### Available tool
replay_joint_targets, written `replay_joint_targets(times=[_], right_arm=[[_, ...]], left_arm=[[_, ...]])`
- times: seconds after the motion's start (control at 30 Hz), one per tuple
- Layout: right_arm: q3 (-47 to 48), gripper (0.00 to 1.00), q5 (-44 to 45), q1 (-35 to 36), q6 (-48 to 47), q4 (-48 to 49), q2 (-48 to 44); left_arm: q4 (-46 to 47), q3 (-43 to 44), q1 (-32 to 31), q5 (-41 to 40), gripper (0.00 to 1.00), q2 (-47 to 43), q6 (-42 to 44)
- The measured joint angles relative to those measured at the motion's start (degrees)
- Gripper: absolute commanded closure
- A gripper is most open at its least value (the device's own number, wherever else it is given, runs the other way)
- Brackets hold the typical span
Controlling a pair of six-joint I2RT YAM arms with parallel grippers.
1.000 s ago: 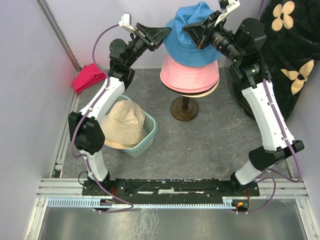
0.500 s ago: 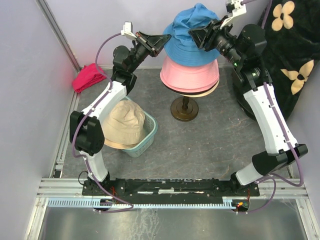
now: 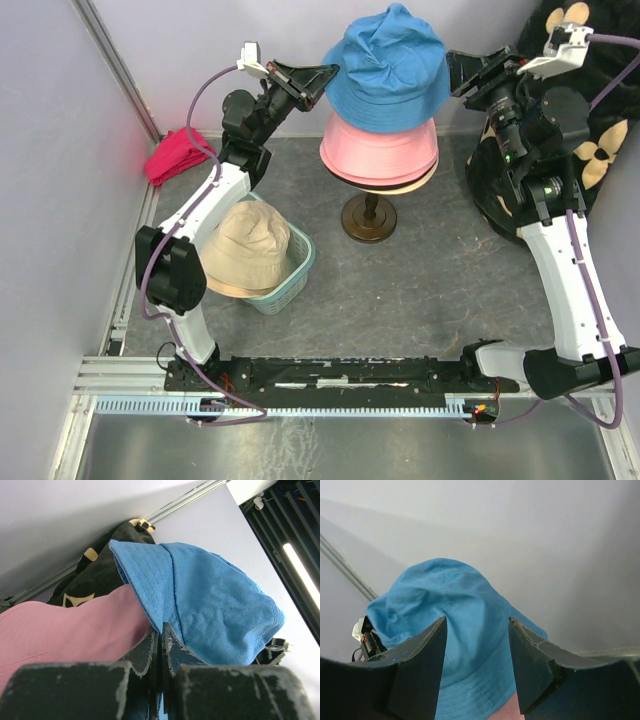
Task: Stack the hats
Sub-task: Stack the hat on the hat.
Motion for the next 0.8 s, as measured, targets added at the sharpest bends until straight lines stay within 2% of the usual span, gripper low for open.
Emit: replay_joint_targets(times=[0.17,0.33,0.57,0.67,0.8], right_arm=[[-4.8,0.4,4.2,-2.1,9.8,-0.9,-1.9],[-12.8,0.4,5.2,-7.1,25.4,-0.6,-2.9],[-27.8,0.39,0.3,-13.6,51.3,10.4,-1.6],[-28.0,0.4,-2.8,-14.8,55.1,11.4,0.6],[-25.0,0.42,-8.4,-15.1,53.7,10.3,2.2]], left_arm=[[-0.8,0.0,0.0,-0.3,0.97,-0.5,-1.1],[-2.1,0.0,0.0,-0.2,0.97,-0.5,-1.4],[-3.6,0.0,0.3,0.2,0.97,-0.6,-1.7],[-3.7,0.0,0.7,0.7,0.97,-0.7,-2.0],[-3.8,0.0,1.0,1.3,0.97,-1.0,-2.3]])
